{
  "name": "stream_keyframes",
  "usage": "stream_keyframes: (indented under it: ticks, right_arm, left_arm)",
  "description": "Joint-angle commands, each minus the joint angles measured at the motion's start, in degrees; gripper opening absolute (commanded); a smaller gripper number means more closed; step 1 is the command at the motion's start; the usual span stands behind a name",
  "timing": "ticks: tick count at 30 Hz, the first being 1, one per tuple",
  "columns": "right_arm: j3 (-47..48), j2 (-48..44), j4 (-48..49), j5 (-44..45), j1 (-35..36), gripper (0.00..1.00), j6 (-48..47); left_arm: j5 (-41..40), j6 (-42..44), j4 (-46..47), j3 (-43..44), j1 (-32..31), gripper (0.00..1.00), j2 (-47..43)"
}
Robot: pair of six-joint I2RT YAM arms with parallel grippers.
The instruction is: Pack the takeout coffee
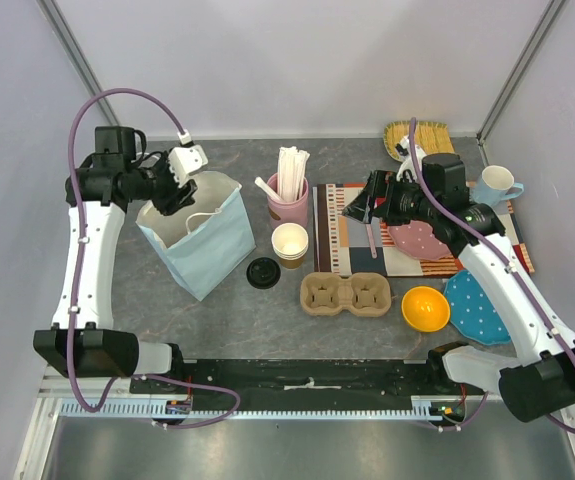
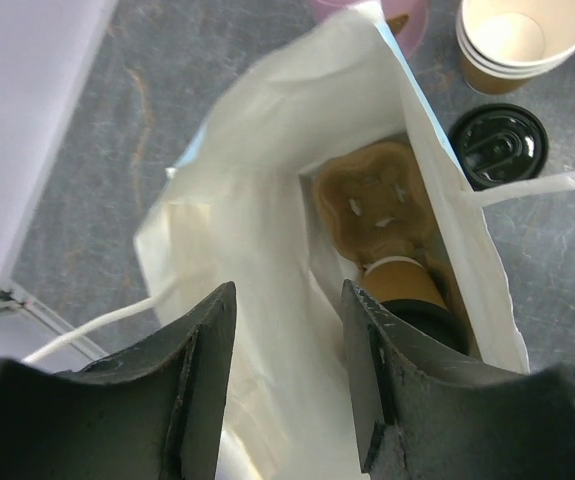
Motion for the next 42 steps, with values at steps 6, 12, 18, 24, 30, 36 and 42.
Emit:
stream_keyframes:
  ticks: [6,12,18,24,30,36,42]
  right_arm:
    - [3.14,0.63,2.30,0.98,1.40,0.98,0.38]
    - [3.32,1.07,3.61,1.24,2.89,0.98,0.56]
    - [4.99,1.95,5.19,0.98,4.39,0.98,-0.23]
    - [5.34,1.86,8.01,0.89,5.44,0.98,-0.06]
    - [5.43,-0.33,11.96,1.07,5.88,0.98,0.12]
    - [4.03,-1.39,15.74,1.95,6.06,0.98,1.35]
    - [4.37,-1.30,17.68,1.86,6.15,0.98,2.41]
  left_arm:
    - [2.67,-3.72,0.12,2.05,-0.25,0.54,-1.88]
    - [-0.57,-10.57,1.78,4.26,-0.16,0.54,-2.15]
    - [-4.62,-21.81,5.12,4.43,-0.25,0.54,-5.13]
    - [-7.17,-29.46,5.13,3.91,-0.16,0.54,-7.42]
    - [-4.72,-32.20,1.44,4.17,-0.16,0.55,-12.51]
    - [-5.50,-33.60,3.71,-0.22,-0.16,0.55,-18.32]
    - [-1.81,-37.56,5.47,-2.59,-0.16,0.55,-21.91]
